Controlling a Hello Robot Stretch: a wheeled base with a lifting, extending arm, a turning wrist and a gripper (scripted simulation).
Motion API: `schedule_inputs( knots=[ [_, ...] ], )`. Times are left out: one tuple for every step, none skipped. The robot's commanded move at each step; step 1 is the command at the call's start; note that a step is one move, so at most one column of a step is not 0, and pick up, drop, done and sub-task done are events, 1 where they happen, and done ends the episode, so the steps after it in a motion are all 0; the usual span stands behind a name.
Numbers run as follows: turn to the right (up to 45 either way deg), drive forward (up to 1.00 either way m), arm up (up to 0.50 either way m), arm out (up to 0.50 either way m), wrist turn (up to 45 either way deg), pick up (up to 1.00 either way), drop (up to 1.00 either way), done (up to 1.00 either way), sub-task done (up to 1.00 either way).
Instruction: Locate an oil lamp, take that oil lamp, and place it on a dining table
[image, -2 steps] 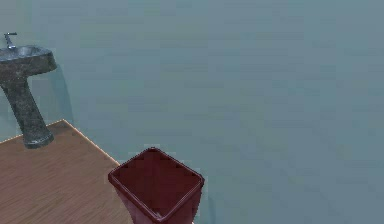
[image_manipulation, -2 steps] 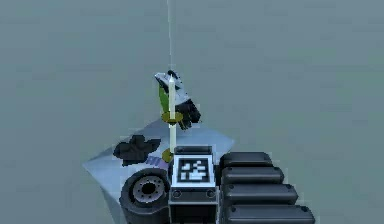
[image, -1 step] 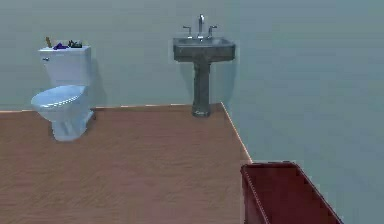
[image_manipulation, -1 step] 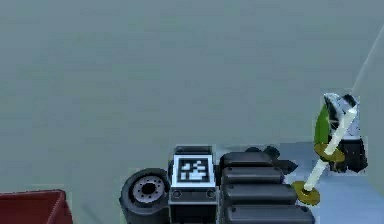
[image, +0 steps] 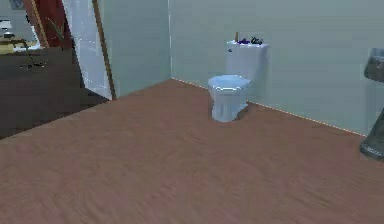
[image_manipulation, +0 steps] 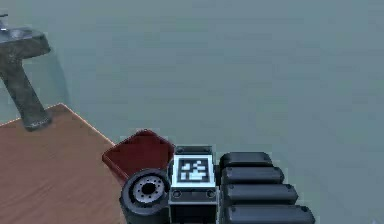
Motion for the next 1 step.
schedule_inputs(
  knots=[
    [-21.0, 0.00, 0.00, 0.00, 0.0, 0.00, 0.00, 0.00, 0.00]
  ],
)
